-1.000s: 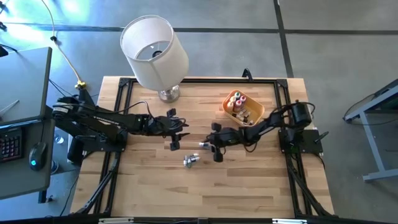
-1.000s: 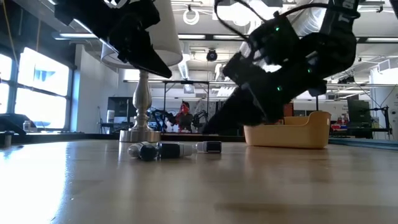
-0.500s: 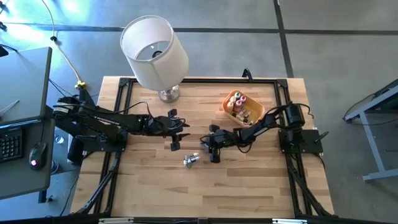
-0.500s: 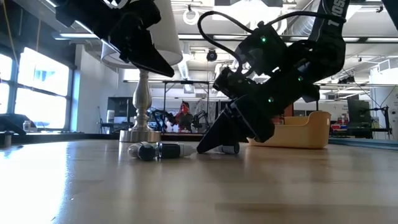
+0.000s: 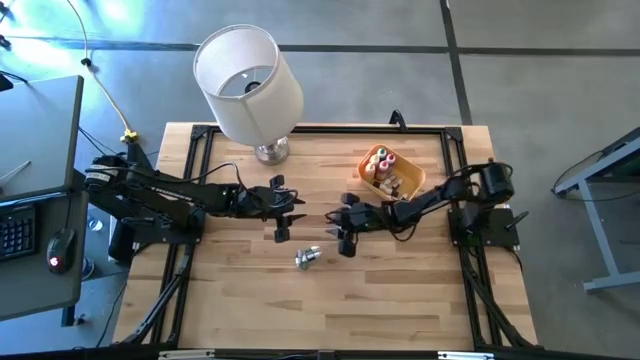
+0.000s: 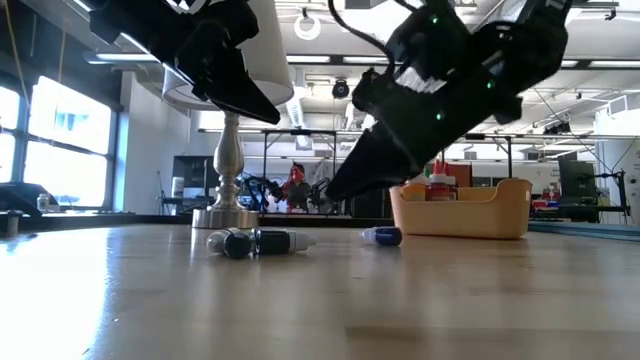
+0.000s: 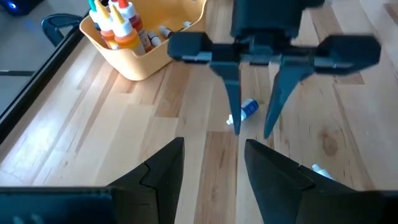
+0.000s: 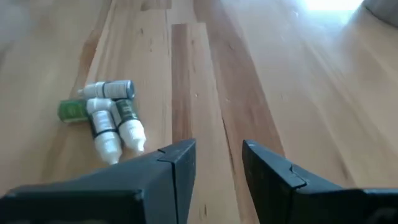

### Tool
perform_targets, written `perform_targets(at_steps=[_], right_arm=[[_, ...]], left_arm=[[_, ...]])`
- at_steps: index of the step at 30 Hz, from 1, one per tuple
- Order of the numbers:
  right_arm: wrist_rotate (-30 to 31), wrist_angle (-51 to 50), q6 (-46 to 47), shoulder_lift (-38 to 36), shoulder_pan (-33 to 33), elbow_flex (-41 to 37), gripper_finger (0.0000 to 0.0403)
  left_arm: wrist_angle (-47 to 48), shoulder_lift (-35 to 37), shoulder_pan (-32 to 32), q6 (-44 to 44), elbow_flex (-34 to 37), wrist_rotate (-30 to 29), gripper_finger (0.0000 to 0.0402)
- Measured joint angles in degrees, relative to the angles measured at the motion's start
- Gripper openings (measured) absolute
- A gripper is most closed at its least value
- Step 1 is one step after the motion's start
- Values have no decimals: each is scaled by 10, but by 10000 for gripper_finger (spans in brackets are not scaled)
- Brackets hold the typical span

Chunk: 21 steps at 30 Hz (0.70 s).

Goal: Pick & Place food coloring
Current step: Put the dark small blue food coloring bottle into the yellow bin

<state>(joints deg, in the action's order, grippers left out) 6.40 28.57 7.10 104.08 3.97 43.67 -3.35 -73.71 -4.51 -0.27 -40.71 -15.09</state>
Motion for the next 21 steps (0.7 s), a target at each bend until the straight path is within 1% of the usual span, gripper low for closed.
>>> perform_targets(at_steps=[3,8,11,14,21], right_arm=[[3,-72,39,-40,0,0,124],[55,-244,162,-89,0,0,124],[73,-307,203,-105,-1,0,124],[63,-321,214,-102,-1,0,124],[59,-298,214,-96,-1,1,124]], left_arm=[[0,0,0,0,0,0,165],[1,0,0,0,0,0,165],[1,0,0,-1,0,0,165],[1,0,0,-1,0,0,165],[1,0,0,-3,0,1,165]])
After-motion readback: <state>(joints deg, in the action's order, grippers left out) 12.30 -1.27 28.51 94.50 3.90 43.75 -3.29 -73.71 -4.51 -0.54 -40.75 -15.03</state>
